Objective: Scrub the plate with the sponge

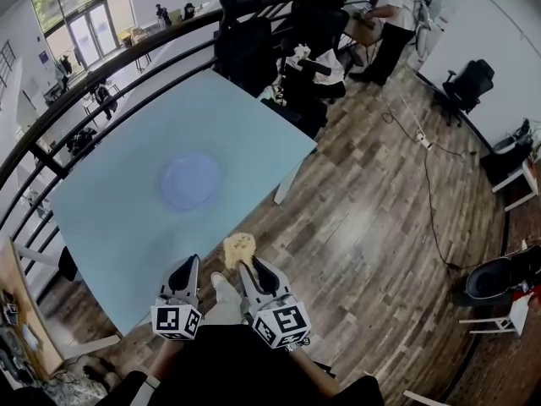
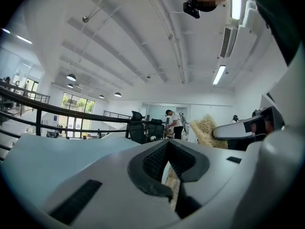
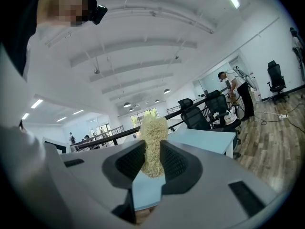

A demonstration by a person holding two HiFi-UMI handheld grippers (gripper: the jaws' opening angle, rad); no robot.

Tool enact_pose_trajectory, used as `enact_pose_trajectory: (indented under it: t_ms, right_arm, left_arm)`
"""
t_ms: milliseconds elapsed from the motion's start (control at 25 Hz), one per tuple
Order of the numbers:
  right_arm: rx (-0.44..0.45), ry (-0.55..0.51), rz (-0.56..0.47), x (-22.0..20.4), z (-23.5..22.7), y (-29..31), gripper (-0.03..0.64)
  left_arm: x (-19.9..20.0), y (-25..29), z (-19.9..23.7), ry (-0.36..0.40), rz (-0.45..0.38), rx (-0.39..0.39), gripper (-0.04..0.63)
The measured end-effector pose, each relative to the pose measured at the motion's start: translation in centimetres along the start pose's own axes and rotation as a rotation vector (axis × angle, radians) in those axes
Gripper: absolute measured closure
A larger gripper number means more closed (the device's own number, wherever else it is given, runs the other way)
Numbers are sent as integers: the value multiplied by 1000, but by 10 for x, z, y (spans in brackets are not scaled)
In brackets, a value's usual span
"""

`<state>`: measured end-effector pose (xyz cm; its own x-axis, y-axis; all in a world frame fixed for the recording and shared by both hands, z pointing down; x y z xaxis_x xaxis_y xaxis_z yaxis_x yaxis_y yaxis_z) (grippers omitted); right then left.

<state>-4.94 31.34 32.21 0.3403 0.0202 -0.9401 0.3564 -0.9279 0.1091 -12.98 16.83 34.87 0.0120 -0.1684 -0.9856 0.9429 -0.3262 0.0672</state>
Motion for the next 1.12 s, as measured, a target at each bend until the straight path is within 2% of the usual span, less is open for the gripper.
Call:
enact_pose_trajectory:
  t_ms: [600, 1120]
  right_arm:
    - [97, -50, 30, 31, 3, 132, 534]
    - [243, -54, 79, 24, 33, 208, 534]
  left_arm:
    - [35, 84, 83, -13, -61, 68, 594]
    - [44, 84, 151, -11, -83, 219, 594]
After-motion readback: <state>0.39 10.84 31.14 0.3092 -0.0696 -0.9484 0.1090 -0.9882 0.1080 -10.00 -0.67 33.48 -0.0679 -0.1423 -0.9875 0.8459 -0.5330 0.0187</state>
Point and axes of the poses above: the fingertips, and each gripper's own axes: y forward along the fingers, z to its left, x out of its top, the point moved 2 cm from there along -y, backward along the fingers, and after that the axes turned 3 degrees about x, right-handed, at the moved point
